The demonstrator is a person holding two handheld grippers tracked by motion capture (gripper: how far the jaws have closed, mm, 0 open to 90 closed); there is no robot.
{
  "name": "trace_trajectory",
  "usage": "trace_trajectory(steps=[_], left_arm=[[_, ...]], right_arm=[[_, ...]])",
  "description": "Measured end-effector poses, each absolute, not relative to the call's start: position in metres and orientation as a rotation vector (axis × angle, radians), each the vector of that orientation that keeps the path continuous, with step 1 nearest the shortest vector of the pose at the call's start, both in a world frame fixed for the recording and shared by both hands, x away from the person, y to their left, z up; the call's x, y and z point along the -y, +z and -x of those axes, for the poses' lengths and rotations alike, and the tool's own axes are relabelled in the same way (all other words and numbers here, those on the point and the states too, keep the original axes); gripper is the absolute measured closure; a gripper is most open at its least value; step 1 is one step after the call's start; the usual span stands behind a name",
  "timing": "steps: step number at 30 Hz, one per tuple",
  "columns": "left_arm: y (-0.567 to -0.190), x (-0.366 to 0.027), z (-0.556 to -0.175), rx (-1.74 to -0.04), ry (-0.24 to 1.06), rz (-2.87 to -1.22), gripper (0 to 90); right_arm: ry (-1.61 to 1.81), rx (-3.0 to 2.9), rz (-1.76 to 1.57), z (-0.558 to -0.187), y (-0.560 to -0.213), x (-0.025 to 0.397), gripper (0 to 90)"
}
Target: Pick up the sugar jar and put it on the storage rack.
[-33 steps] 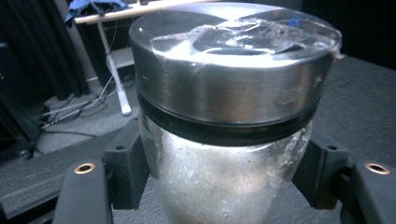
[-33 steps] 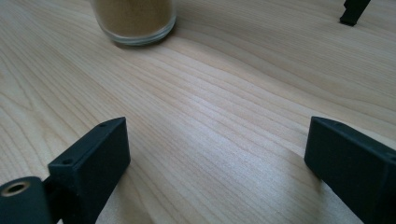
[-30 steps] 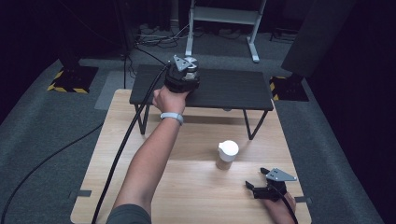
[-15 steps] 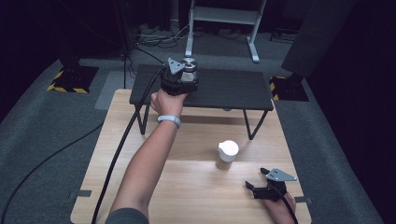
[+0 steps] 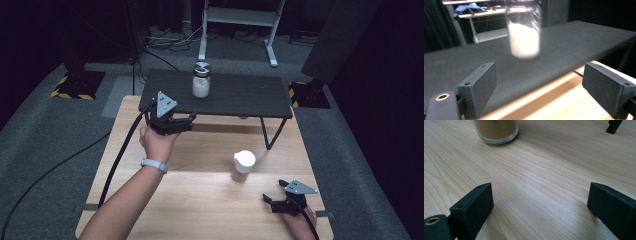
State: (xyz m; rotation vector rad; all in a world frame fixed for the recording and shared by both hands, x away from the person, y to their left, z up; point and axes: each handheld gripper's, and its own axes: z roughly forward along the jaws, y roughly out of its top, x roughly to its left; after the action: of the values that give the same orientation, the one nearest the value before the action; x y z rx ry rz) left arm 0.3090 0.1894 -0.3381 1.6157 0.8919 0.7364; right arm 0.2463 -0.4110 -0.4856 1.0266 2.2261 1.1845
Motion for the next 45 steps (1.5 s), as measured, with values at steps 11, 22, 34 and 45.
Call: trace_trajectory(steps=[11,22,34,45], left_arm=[[-0.394,-0.202,-0.251,-0.912,0.711,-1.642,12.7],[-0.458,-0.201,-0.219,-0.966,0.622,-1.739,12.9],[-0.484,-0.199,-0.218,-1.017,0.548,-1.870,13.6],[-0.487,-0.200,-0.234,-1.031,0.532,-1.950,11.9]], right_arm=[[1.184,-2.226,-1.027,-0.246,-0.486,0.411,6.6],[1.184,-2.227,-1.026,-0.246,-0.486,0.411,6.6],[1.184,-2.226,-1.027,-0.246,-0.486,0.411,6.5],[1.181,-2.217,-1.037,-0.246,-0.486,0.410,6.5]])
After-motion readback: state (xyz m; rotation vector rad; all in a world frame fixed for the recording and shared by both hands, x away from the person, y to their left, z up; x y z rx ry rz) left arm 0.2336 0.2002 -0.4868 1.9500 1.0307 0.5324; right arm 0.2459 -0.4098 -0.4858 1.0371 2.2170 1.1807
